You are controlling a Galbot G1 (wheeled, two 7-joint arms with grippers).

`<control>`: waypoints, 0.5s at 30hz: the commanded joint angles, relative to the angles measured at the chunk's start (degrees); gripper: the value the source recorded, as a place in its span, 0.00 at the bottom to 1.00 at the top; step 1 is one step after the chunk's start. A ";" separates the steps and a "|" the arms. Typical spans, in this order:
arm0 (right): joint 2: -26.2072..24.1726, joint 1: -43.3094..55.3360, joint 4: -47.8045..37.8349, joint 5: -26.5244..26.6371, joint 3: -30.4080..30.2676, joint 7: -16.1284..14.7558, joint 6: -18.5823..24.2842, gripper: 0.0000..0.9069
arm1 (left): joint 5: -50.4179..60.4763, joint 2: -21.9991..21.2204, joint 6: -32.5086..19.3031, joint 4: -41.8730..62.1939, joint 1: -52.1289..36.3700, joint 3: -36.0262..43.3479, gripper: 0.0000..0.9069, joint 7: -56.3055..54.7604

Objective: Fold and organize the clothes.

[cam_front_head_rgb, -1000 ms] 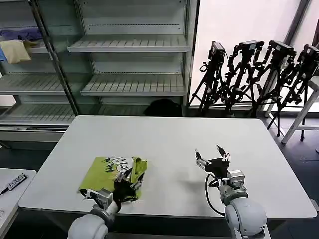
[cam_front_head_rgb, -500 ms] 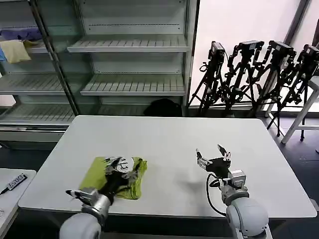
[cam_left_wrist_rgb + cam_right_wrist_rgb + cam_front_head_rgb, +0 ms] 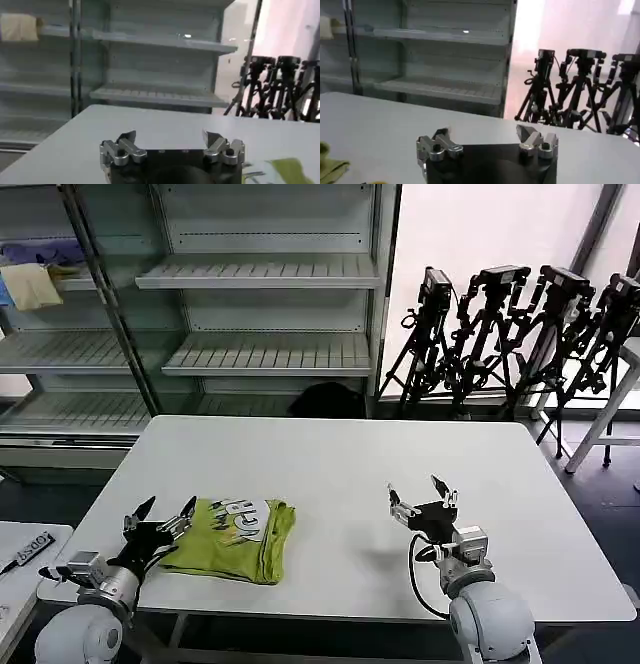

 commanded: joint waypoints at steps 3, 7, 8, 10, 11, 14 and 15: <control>0.27 -0.86 0.24 -0.06 -0.55 -1.29 -0.77 1.00 | 0.31 1.43 4.52 3.58 0.15 -0.67 1.00 1.09; 0.57 -0.71 -0.18 -0.32 -0.75 -1.20 -0.67 1.00 | 0.84 0.99 5.01 3.49 0.60 0.28 1.00 0.67; 0.55 -0.66 -0.25 -0.34 -0.74 -1.19 -0.66 1.00 | 0.92 0.90 4.96 3.43 0.79 0.52 1.00 0.75; 0.52 -0.60 -0.32 -0.35 -0.70 -1.17 -0.64 1.00 | 0.88 0.83 5.08 3.32 0.90 0.88 1.00 0.66; 0.46 -0.58 -0.39 -0.35 -0.65 -1.13 -0.60 1.00 | 1.59 0.66 5.08 3.37 0.81 1.15 1.00 0.61; 0.45 -0.62 -0.47 -0.36 -0.57 -1.10 -0.49 1.00 | 2.27 0.55 5.11 3.74 0.36 1.52 1.00 0.47; 0.43 -0.64 -0.48 -0.36 -0.56 -1.09 -0.46 1.00 | 2.35 0.57 5.12 3.81 0.24 1.57 1.00 0.47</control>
